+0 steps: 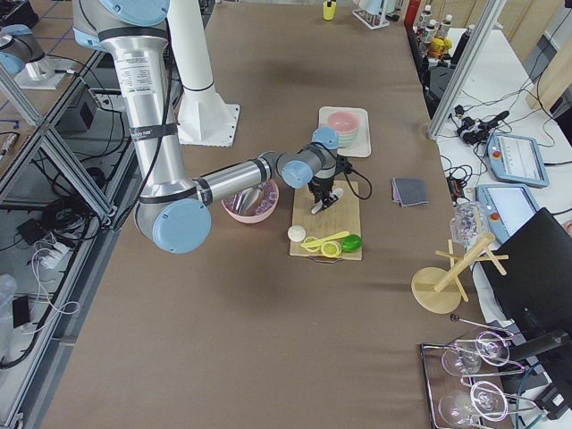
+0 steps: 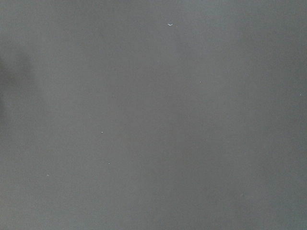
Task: Stack pink bowl on green and place spoon
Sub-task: 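Lower the right gripper and grasp the white spoon on the cutting board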
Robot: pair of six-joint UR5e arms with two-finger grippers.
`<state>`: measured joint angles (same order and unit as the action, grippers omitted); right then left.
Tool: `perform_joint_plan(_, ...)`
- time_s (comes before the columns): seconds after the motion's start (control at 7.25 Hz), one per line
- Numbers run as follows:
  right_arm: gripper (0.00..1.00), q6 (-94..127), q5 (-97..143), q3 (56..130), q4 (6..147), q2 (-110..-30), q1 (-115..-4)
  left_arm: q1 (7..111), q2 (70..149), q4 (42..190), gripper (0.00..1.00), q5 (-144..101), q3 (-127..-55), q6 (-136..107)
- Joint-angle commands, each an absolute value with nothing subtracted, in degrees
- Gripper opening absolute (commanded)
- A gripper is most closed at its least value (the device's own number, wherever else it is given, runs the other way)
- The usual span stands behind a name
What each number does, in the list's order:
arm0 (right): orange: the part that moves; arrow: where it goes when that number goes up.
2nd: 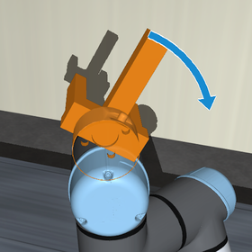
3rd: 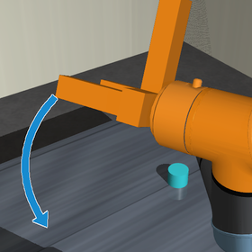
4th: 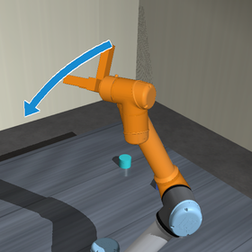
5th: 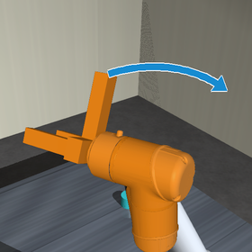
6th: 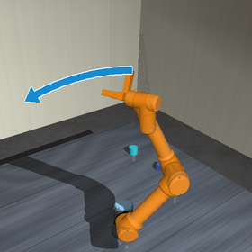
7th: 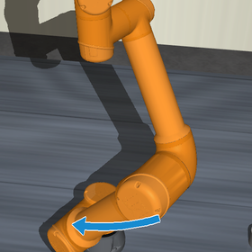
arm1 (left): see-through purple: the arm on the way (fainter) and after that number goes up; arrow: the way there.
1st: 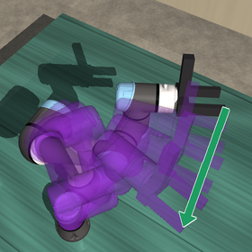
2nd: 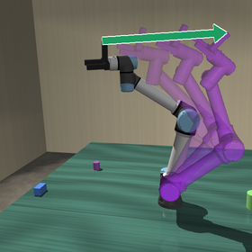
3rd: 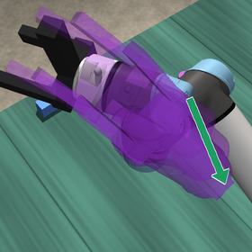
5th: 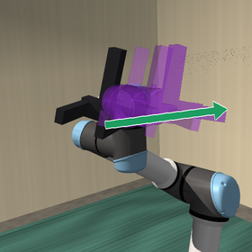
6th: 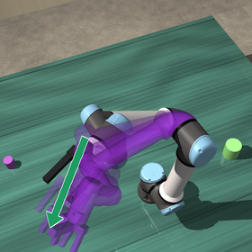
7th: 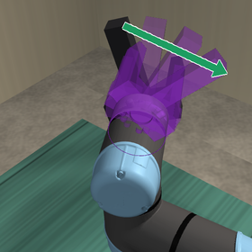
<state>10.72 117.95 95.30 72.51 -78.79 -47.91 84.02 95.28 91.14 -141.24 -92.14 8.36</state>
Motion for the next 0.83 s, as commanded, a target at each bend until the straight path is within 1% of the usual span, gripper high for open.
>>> perform_joint_plan(0.0, 0.39, 10.72, 117.95, 95.01, 72.51, -78.75, -47.81, 84.02, 95.27, 91.14, 0.99, -141.24, -92.11, 8.35)
perform_joint_plan(0.14, 0.36, 10.72, 117.95, 94.84, 72.51, -78.75, -47.81, 84.02, 95.27, 91.14, 0.99, -141.24, -92.02, 8.26)
perform_joint_plan(0.28, 0.3, 10.64, 117.95, 94.92, 72.51, -78.75, -47.81, 84.02, 95.27, 91.14, 0.99, -141.24, -92.11, 8.26)
perform_joint_plan(0.41, 0.2, 10.63, 117.95, 94.92, 72.51, -78.66, -47.81, 84.02, 95.27, 91.14, 0.99, -141.24, -92.11, 8.26)
perform_joint_plan(0.55, 0.13, 10.63, 118.04, 94.92, 72.6, -78.31, -47.81, 84.02, 95.27, 91.14, 0.99, -141.24, -92.11, 8.26)
perform_joint_plan(0.69, 0.0, 10.9, 118.21, 95.01, 72.6, -77.96, -47.81, 84.02, 95.27, 91.14, 0.99, -141.24, -92.11, 8.26)
